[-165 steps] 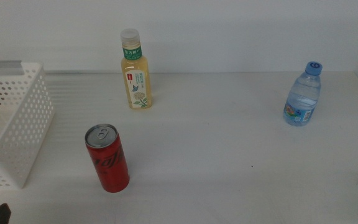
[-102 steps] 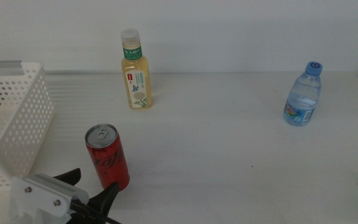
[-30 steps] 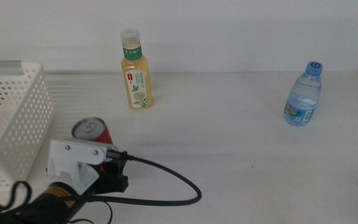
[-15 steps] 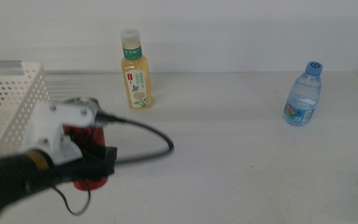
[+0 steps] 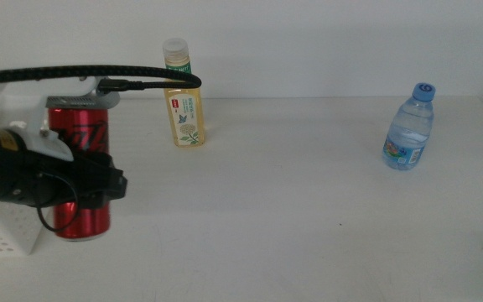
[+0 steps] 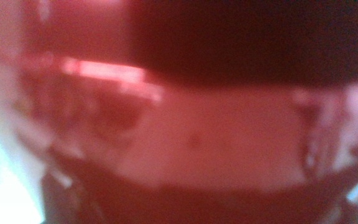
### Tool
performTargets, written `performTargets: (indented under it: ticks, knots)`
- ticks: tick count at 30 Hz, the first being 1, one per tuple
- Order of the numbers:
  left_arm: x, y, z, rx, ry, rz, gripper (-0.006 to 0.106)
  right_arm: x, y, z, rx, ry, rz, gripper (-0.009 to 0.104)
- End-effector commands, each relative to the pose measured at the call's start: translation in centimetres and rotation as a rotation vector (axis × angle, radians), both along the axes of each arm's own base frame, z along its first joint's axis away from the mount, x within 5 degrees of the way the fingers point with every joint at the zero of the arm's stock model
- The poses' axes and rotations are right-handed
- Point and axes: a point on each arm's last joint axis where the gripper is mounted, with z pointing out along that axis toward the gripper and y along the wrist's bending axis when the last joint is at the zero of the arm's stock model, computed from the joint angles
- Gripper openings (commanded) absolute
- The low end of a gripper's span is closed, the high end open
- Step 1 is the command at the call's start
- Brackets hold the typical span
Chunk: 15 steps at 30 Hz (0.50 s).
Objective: Use arms to grab the bottles and put them into the dustbin to the left of the table.
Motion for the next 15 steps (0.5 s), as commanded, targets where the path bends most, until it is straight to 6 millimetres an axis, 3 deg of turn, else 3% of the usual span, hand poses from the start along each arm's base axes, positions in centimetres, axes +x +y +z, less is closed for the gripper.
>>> performTargets:
  ticks: [1,8,15]
  knots:
    - [0.4,0.2,2.8,-0.018,-0.112,0.032,-0.005,-0.2,0.0,1.1,-0.022,-0.107,-0.001,0.096]
    - [2.6,2.6,4.6,0.090,0.064,0.055,-0.005,-0.2,0.0,1.1,-0.022,-0.107,-0.001,0.096]
    - [4.7,7.1,5.8,0.116,0.203,0.070,-0.005,-0.2,0.0,1.1,-0.022,-0.107,-0.001,0.096]
